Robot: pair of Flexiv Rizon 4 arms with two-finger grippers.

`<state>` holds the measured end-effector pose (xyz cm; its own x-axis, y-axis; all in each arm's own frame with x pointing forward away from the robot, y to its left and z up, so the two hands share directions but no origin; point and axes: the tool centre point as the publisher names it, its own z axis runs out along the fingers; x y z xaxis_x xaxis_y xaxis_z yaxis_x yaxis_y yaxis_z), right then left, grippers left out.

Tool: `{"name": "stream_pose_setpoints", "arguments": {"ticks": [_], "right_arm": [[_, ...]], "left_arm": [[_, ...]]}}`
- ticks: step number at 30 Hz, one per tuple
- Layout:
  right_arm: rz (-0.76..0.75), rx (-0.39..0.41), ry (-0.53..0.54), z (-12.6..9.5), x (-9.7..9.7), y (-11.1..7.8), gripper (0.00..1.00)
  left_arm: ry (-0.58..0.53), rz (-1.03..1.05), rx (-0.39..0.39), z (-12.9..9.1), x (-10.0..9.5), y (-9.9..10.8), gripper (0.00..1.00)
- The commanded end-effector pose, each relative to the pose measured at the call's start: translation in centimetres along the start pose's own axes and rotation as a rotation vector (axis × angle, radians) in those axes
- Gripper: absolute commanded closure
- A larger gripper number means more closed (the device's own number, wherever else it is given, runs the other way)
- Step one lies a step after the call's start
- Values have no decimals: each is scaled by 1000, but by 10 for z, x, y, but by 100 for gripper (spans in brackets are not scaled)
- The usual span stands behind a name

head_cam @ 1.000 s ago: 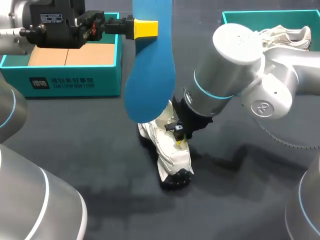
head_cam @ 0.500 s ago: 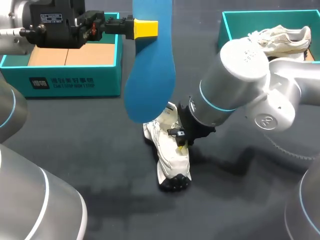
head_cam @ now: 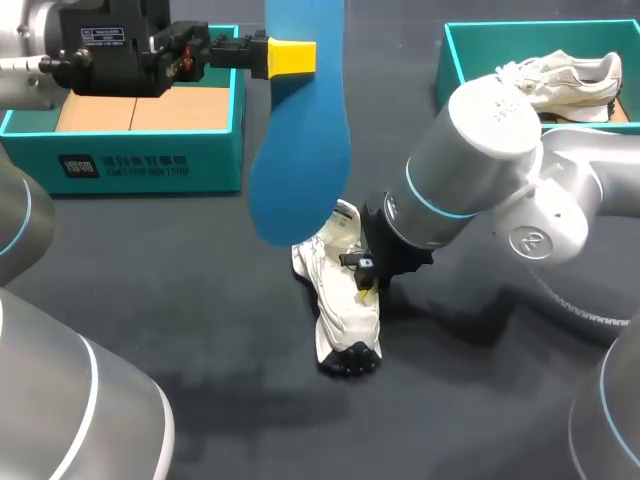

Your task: Take the shoe out of the shoebox, open the shoe tongue, remove and reinsert the insole, then place the shoe into the shoebox

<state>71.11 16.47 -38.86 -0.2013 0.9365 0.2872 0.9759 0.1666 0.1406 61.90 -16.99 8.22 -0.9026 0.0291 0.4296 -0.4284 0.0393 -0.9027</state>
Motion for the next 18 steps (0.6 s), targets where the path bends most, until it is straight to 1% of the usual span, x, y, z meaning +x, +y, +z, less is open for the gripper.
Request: {"name": "stream_pose_setpoints", "arguments": {"ticks": [1,7,8,9,13,14,15,16,17,18], "right_arm": [[6,5,11,7,0,2,100],[13,11,20,8,0,2,100],[15,11,22,8,-1,2,95],[16,12,23,8,-1,2,100],[25,14,22,8,-1,2,100],[26,14,22,8,-1,1,91],[25,14,24,8,0,1,66],[25,13,26,8,0,1,51],[26,13,28,8,1,0,5],[29,9,32,7,2,0,0]], "left_arm": [[0,-1,-2,1,0,0,100],[0,-1,-2,1,0,0,100],[0,-1,-2,1,0,0,100],[0,-1,-2,1,0,0,100],[0,-1,-2,1,0,0,100],[0,-1,-2,1,0,0,100],[0,-1,-2,1,0,0,100],[0,-1,-2,1,0,0,100],[0,-1,-2,1,0,0,100],[0,-1,-2,1,0,0,100]]}}
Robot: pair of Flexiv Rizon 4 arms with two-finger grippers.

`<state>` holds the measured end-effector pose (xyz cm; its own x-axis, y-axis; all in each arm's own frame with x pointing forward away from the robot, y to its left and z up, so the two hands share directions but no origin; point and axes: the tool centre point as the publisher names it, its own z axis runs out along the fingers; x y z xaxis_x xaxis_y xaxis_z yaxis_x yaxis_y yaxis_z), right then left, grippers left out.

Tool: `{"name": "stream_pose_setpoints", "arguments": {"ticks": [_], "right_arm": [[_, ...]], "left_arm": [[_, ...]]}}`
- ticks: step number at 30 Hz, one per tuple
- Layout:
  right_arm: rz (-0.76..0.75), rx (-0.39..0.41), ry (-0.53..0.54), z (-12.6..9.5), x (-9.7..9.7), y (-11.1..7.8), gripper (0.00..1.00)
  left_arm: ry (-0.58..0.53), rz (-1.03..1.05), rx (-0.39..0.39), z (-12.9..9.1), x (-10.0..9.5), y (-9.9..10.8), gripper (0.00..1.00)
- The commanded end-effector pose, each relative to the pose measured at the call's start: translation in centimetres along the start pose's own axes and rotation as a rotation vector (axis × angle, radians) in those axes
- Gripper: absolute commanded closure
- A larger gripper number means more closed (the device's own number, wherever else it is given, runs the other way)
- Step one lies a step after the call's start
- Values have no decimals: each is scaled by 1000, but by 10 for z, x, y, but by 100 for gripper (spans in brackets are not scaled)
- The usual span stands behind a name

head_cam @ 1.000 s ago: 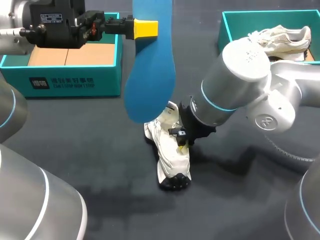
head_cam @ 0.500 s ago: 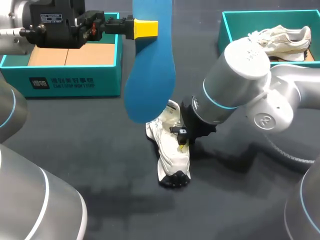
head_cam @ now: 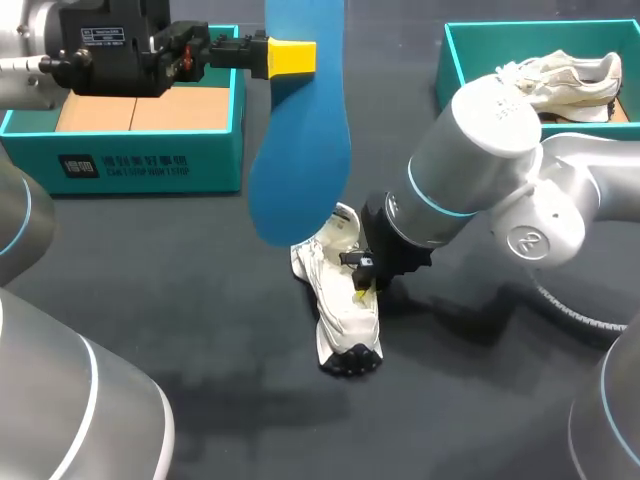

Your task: Take the shoe out of the shoebox, open the shoe tongue, remove and reinsert the insole, then place the shoe into the shoebox

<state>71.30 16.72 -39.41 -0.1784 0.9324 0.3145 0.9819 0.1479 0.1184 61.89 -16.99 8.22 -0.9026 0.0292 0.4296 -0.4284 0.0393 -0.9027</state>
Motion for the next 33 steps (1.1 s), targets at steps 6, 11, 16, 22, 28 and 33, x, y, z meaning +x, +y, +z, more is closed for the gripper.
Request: {"name": "stream_pose_setpoints", "arguments": {"ticks": [6,11,16,22,28,33], "right_arm": [[10,-13,28,-15,10,-4,0],[-7,1,110,-38,12,-7,0],[-45,35,245,-58,7,-7,0],[-125,45,344,-64,5,-6,0],[-125,45,344,-64,5,-6,0],[-147,-3,436,-76,8,-4,0]], "left_arm": [[0,-1,-2,1,0,0,100],[0,-1,-2,1,0,0,100],[0,-1,-2,1,0,0,100],[0,-1,-2,1,0,0,100],[0,-1,-2,1,0,0,100],[0,-1,-2,1,0,0,100]]}}
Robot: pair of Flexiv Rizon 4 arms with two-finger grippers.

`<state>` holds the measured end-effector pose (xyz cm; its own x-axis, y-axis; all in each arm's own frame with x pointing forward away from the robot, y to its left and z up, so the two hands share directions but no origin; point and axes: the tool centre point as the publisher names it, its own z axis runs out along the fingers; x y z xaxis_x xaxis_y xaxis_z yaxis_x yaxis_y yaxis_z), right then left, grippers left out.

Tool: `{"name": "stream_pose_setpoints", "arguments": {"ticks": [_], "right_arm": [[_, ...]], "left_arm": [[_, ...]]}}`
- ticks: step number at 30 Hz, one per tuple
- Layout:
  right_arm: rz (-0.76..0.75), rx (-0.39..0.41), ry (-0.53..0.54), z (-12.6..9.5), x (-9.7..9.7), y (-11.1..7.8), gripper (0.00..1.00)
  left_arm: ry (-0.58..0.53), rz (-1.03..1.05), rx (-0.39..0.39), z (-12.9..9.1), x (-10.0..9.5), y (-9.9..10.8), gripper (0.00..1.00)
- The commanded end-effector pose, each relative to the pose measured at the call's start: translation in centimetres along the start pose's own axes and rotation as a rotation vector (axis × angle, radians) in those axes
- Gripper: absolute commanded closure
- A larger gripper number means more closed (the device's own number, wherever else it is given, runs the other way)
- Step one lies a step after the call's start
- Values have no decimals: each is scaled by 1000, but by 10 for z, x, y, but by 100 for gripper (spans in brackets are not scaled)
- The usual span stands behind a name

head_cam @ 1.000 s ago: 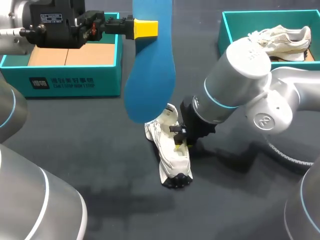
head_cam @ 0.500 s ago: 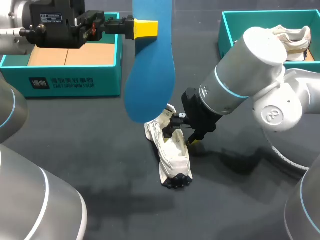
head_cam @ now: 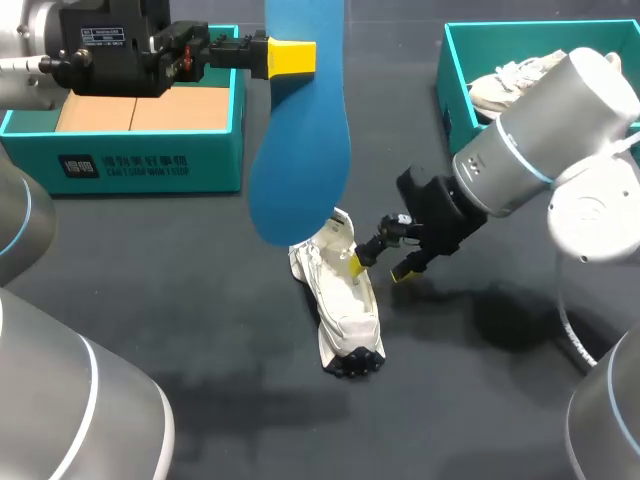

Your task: Take the shoe out of the shoebox, open the shoe tongue, remove and reinsert the insole, then place the shoe into the shoebox

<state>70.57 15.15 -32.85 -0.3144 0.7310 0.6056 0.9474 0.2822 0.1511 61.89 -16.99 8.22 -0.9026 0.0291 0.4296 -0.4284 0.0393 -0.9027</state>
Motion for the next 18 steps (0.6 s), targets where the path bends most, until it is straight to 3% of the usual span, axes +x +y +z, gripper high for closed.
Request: {"name": "stream_pose_setpoints", "arguments": {"ticks": [1,3,7,12,18], "right_arm": [[-25,-48,90,-13,5,-3,0],[-30,-52,171,-23,6,-4,0],[-65,-71,219,-44,10,-7,0],[-109,-61,398,-64,14,-7,0],[-109,-61,398,-64,14,-7,0]], "left_arm": [[0,-1,-2,1,0,0,100],[0,-1,-2,1,0,0,100],[0,-1,-2,1,0,0,100],[0,-1,-2,1,0,0,100],[-10,94,21,-2,-1,-8,100]]}}
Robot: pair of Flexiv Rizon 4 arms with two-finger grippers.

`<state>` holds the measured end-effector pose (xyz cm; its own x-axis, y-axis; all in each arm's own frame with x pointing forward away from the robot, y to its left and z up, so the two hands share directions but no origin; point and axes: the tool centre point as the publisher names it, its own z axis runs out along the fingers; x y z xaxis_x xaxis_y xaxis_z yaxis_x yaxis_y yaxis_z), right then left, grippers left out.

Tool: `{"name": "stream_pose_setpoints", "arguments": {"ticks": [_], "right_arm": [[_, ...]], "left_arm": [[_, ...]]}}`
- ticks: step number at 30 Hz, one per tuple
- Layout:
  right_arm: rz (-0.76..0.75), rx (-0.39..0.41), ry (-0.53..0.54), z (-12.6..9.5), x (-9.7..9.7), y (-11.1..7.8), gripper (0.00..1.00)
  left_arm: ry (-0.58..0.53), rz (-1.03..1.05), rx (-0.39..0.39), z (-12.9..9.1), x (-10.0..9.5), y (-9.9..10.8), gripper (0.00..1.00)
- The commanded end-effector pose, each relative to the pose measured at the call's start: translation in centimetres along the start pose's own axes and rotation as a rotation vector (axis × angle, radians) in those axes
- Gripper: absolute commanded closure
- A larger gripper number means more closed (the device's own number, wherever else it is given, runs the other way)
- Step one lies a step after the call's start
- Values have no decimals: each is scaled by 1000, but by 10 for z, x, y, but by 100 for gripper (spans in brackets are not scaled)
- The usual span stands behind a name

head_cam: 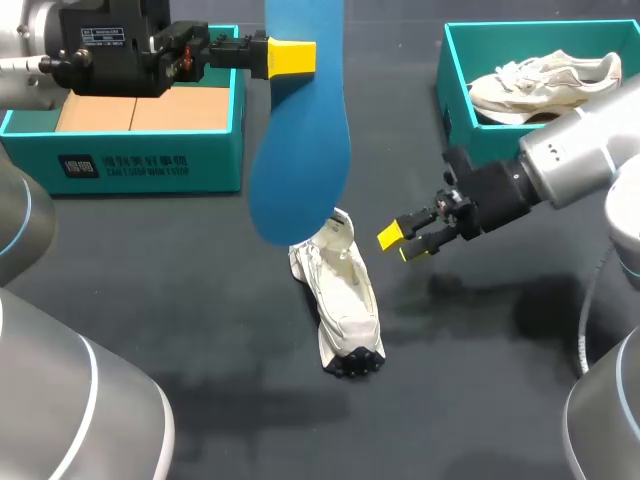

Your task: Take the shoe out of the shoebox, open the shoe tongue, remove and reinsert the insole, then place the shoe into the shoebox

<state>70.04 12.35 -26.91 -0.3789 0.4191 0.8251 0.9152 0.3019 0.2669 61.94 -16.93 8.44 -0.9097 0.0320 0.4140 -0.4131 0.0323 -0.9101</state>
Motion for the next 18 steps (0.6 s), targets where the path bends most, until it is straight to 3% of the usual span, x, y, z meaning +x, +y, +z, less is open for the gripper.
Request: {"name": "stream_pose_setpoints", "arguments": {"ticks": [1,9,18], "right_arm": [[-1,-4,24,-2,-3,-3,0],[6,-3,29,-3,-2,-2,0],[47,-32,125,-27,12,11,0]], "left_arm": [[-9,94,27,-4,-3,-8,100],[-55,582,60,-16,-10,-24,100],[-75,1057,-17,-14,-43,-7,100]]}}
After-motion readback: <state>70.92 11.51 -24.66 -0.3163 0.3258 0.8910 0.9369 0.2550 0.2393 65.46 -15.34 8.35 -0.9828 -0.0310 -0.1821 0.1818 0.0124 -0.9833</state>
